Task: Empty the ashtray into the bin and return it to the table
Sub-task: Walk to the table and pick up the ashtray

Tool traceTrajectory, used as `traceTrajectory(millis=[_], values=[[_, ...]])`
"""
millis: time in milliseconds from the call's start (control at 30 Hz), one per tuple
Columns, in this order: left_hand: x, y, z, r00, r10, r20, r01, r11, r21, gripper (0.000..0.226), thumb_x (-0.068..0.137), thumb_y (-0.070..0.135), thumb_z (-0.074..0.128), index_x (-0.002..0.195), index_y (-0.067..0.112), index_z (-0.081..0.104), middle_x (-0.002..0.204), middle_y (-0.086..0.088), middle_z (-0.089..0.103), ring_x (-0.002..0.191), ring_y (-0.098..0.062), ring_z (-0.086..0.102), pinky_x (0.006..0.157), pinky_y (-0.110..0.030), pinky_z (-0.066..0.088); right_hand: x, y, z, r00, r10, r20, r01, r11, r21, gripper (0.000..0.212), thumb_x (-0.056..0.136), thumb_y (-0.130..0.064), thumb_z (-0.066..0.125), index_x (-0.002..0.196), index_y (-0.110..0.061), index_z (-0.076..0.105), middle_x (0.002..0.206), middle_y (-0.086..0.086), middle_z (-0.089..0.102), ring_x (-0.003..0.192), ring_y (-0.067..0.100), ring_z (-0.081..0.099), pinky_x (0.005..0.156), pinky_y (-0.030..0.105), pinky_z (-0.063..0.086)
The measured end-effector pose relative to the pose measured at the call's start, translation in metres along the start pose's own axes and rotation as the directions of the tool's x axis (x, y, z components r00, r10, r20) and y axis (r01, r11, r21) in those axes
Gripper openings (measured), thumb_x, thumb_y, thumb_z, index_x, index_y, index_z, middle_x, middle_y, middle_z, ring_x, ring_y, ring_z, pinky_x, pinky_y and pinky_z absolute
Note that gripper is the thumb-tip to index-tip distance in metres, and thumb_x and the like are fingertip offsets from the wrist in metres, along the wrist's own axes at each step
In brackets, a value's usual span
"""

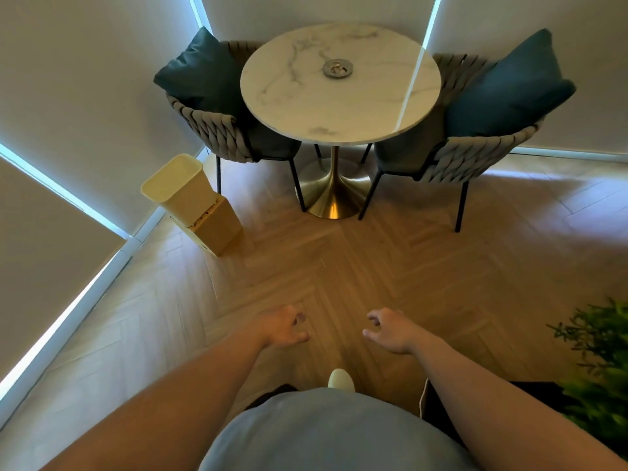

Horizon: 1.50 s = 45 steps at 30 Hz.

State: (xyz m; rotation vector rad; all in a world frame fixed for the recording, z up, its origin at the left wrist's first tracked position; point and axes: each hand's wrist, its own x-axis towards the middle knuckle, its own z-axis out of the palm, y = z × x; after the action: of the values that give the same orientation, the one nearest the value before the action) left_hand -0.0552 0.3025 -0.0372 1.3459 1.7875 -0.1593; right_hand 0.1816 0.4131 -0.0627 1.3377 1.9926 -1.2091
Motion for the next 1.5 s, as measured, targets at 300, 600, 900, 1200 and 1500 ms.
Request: traceTrajectory(millis=[300,600,900,1200,1500], values=[[0.048,0.009,-0.038,1.0,-0.006,0.027,0.007,1.0,-0.029,0.055,0.09,0.049,0.058,0.135,0.018,0.05,0.13,-0.003,0.057,0.113,-0.019,0.056,0.097,-0.036,0.047,0.033,-0.001,-0.042,1.0,0.001,0.004,-0.001,1.0,0.017,0.062,0.097,-0.04,0.056,0.15,-0.014,0.036,0.152,0.009,0.044,0.137,0.027,0.044,0.108,0.039,0.042],[0.11,-0.008,-0.097,0.998,0.037,0.054,-0.034,0.998,-0.057,0.054,0.089,0.049,0.061,0.132,0.018,0.051,0.127,-0.002,0.056,0.107,-0.016,0.056,0.089,-0.03,0.046,0.083,-0.022,-0.09,0.999,0.045,-0.006,-0.045,0.999,0.017,0.064,0.096,-0.043,0.056,0.149,-0.014,0.037,0.152,0.01,0.043,0.136,0.027,0.044,0.109,0.04,0.041],[0.174,-0.052,-0.177,0.995,0.064,0.075,-0.063,0.998,-0.022,0.052,0.087,0.052,0.061,0.128,0.022,0.053,0.125,-0.003,0.057,0.109,-0.019,0.055,0.097,-0.04,0.048,0.151,-0.08,-0.137,0.996,0.065,-0.053,-0.062,0.997,0.051,0.062,0.096,-0.041,0.057,0.149,-0.014,0.038,0.151,0.008,0.046,0.135,0.024,0.047,0.107,0.036,0.043],[0.214,-0.073,-0.23,0.993,0.1,0.065,-0.101,0.995,0.015,0.052,0.086,0.056,0.06,0.127,0.026,0.053,0.122,0.0,0.059,0.105,-0.016,0.057,0.092,-0.037,0.049,0.193,-0.117,-0.179,0.996,0.061,-0.06,-0.056,0.995,0.085,0.062,0.095,-0.04,0.058,0.149,-0.015,0.038,0.15,0.008,0.047,0.136,0.025,0.045,0.108,0.039,0.043],[0.258,-0.078,-0.269,0.994,0.077,0.076,-0.079,0.996,0.031,0.055,0.085,0.057,0.06,0.129,0.026,0.052,0.124,0.001,0.06,0.105,-0.015,0.057,0.093,-0.036,0.049,0.237,-0.13,-0.222,0.997,0.064,-0.053,-0.06,0.996,0.072,0.06,0.095,-0.038,0.058,0.148,-0.016,0.04,0.145,0.011,0.05,0.129,0.027,0.051,0.104,0.039,0.046]])
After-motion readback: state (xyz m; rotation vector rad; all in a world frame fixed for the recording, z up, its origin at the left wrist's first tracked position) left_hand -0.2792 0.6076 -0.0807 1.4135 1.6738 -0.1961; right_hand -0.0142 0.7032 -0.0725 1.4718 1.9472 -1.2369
